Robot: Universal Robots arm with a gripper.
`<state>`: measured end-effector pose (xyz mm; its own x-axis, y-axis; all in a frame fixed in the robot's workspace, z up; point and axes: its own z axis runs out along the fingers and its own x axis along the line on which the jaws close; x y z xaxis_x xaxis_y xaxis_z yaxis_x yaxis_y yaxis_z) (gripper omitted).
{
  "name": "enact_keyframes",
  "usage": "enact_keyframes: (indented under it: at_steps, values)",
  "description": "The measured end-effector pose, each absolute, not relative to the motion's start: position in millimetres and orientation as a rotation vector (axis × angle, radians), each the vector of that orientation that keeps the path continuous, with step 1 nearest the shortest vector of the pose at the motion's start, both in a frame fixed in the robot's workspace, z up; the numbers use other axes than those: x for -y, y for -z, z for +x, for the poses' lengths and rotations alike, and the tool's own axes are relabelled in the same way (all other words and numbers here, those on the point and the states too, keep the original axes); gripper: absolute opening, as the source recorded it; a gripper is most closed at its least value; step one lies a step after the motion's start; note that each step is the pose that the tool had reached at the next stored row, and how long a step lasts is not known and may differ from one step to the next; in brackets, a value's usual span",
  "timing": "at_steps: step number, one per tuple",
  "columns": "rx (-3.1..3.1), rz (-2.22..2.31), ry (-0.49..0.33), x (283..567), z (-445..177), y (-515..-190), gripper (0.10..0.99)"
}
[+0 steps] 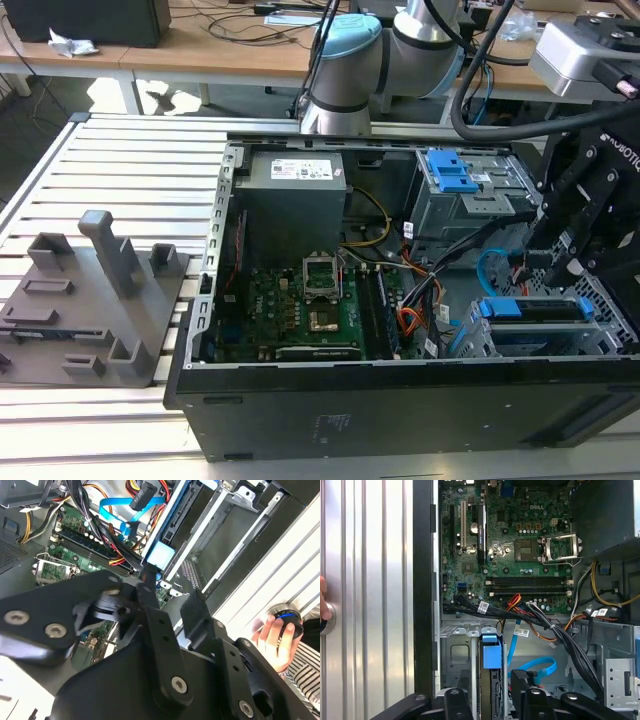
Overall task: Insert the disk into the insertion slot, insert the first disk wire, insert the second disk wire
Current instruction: 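Insert the disk into the insertion slot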
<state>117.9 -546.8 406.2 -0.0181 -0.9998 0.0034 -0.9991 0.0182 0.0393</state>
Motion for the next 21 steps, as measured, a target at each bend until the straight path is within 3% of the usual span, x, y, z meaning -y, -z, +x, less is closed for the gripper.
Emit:
enact_keyframes:
  at_steps: [2, 3, 5, 6, 21]
  values:
    - [2.22, 2.18, 0.04, 546.8, 117.9, -406.1, 0.235]
    - [2.22, 2.18, 0.04, 546.8, 117.9, -406.0, 0.176]
    - [2.22, 2.18, 0.04, 546.8, 117.9, -406.0, 0.176]
    - [2.22, 2.18, 0.04, 546.8, 117.9, -406.0, 0.106]
    - [2.217, 2.177, 0.046, 546.5, 143.2, -404.7, 0.106]
